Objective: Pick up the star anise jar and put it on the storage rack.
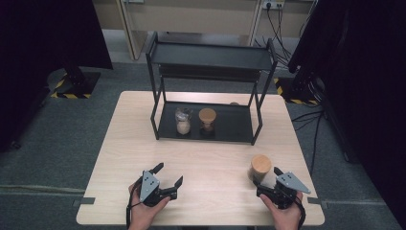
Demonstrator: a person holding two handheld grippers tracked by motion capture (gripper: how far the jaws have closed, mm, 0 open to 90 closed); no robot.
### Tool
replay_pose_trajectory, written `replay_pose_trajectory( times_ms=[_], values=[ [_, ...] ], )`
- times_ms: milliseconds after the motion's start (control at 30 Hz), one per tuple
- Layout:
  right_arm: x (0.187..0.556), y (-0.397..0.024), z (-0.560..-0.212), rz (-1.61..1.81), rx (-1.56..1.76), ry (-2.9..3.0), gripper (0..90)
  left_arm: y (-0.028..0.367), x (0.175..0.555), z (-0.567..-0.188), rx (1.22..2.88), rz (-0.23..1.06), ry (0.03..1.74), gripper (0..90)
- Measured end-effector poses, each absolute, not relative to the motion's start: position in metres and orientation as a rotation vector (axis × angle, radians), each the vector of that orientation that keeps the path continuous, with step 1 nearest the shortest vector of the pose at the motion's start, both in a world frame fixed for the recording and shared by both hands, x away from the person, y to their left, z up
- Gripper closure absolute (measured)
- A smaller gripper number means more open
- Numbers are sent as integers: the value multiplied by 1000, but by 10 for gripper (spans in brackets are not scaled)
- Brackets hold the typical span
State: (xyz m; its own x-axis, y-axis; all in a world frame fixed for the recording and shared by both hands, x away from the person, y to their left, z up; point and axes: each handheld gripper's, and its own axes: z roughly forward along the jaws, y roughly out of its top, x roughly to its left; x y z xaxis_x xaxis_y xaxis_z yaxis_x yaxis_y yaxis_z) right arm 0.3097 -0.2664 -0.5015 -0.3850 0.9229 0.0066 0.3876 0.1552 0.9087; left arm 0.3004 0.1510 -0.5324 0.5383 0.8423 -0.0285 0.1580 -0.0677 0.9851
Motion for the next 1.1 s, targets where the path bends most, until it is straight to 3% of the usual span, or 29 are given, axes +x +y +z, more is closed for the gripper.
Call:
replay_pose_trajectory(
  times_ms=[600, 1100],
  values=[
    [334, -262, -512, 1192, 1243, 1882, 251, 151, 301, -532, 1565, 703, 879, 118],
    [331, -261, -513, 1209, 1198, 1867, 257, 152, 301, -532, 1563, 699, 883, 118]
  ],
)
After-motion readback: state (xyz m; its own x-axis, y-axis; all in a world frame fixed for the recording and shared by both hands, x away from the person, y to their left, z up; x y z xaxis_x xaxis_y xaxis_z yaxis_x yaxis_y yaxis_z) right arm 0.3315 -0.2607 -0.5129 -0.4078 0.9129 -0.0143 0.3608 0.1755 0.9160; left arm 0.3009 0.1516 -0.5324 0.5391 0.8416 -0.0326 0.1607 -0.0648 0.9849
